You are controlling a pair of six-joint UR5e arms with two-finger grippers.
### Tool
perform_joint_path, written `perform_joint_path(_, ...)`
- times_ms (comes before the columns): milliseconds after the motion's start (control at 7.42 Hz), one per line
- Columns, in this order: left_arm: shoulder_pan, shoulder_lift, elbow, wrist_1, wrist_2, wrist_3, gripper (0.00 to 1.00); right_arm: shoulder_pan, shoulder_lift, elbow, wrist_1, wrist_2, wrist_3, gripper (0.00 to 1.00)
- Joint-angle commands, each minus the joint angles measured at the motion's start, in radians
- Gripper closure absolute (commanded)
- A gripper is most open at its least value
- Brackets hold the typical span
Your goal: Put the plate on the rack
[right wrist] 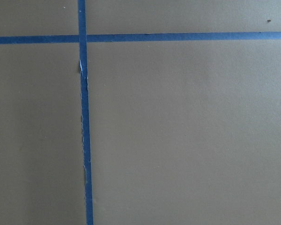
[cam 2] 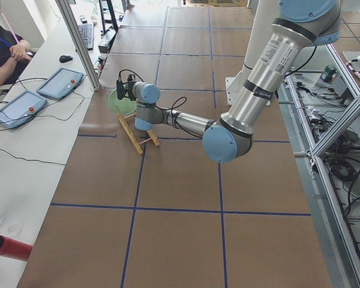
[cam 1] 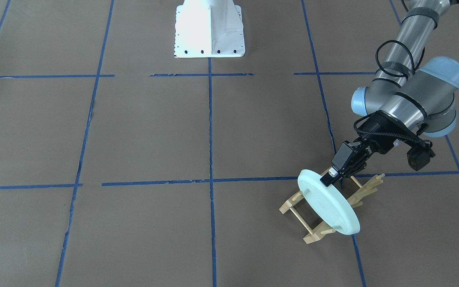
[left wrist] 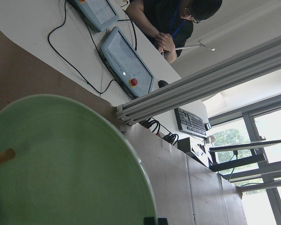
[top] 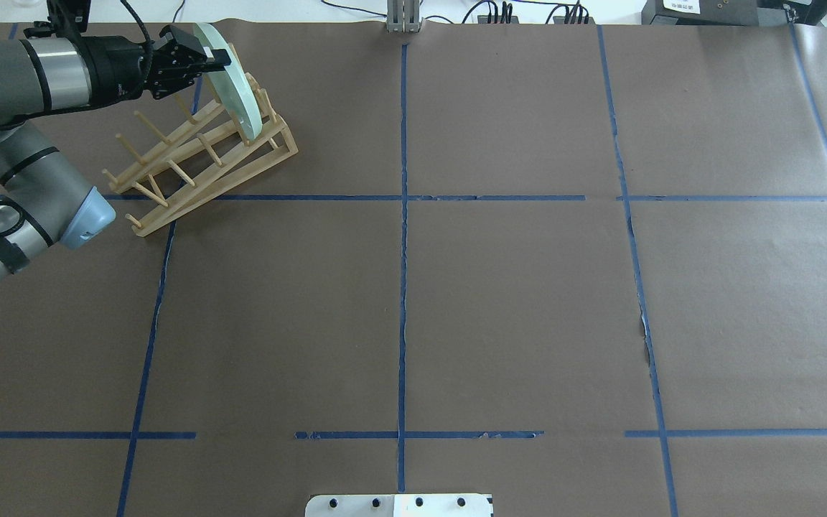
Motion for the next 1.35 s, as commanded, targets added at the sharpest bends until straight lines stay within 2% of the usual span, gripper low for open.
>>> perform_joint_path(0, -0.001, 0.001, -0.007, 0.005, -0.001, -0.009, 0.0, 0.0, 0.0, 0.001, 0.0, 0.0, 0.0, 0.0)
perform_joint_path(404, -0.013, 0.011, -0.038, 0.011, -0.041, -0.009, 0.0, 0.001, 0.0, 0.0, 0.0, 0.0, 0.0, 0.0)
perform_joint_path(674, -0.079, 0.138, -0.096, 0.063, -0.295, 0.03, 0.0, 0.0, 0.0, 0.0, 0.0, 0.0, 0.0, 0.0)
perform_joint_path(809, -0.129, 0.216, -0.125, 0.131, -0.376, 0.157, 0.0, 0.0, 0.0, 0.001, 0.0, 0.0, 0.0, 0.0)
perform_joint_path(944, -0.146, 0.299, -0.147, 0.217, -0.385, 0.345, 0.0, 0.0, 0.0, 0.001, 0.0, 0.0, 0.0, 0.0)
perform_joint_path(1213, -0.232, 0.399, -0.148, 0.489, -0.379, 0.809, 0.0, 0.001, 0.0, 0.0, 0.0, 0.0, 0.0, 0.0)
